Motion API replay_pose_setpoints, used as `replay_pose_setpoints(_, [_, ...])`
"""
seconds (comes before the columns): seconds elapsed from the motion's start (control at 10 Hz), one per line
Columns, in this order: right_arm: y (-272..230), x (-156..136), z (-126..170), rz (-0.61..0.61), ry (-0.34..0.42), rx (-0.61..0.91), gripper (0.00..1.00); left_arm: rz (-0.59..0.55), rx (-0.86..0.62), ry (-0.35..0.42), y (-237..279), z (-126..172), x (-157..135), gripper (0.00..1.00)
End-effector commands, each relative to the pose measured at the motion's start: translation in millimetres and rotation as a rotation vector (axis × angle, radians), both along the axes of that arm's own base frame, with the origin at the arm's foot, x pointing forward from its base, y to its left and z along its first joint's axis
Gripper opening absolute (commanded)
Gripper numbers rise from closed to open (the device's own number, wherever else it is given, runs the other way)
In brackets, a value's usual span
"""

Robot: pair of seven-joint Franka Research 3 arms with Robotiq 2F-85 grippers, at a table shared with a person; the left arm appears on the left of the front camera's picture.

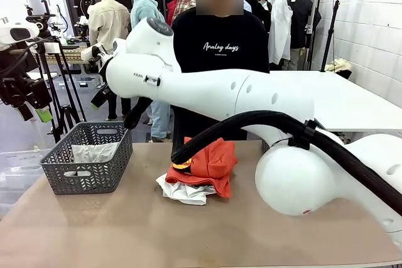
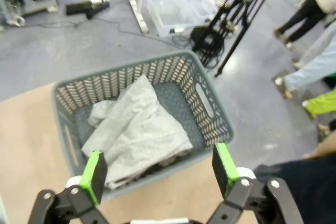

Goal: Sort the tops and bottoms.
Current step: Lift clothes from the center of the table with your left hand.

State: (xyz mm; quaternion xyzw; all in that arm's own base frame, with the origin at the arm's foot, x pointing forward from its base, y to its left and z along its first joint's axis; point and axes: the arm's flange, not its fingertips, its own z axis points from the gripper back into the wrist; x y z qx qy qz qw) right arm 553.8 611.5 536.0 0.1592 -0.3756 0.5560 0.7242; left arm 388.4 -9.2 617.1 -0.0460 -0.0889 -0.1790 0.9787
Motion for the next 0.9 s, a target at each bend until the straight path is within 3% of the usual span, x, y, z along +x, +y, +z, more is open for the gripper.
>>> replay_pose_setpoints(0.0, [-95, -88, -19, -0.094, 0.067, -0.019, 1.00, 0.002, 0.010, 0.005, 0, 0, -2, 0.64])
replay_pose_setpoints(0.2, [-141, -126, -23, -0.212, 0.079, 0.009, 1.00, 0.002, 0.010, 0.005, 0, 0, -2, 0.64])
replay_pose_setpoints(0.4, [-160, -147, -14, -0.346, 0.021, -0.011, 1.00, 0.002, 0.010, 0.005, 0, 0, -2, 0.64])
replay_pose_setpoints(0.5, [-22, -1, 45, -0.179, 0.085, 0.016, 1.00, 0.002, 0.010, 0.005, 0, 0, -2, 0.64])
replay_pose_setpoints(0.8, [-24, -3, 54, -0.232, 0.070, 0.016, 1.00, 0.002, 0.010, 0.005, 0, 0, -2, 0.64])
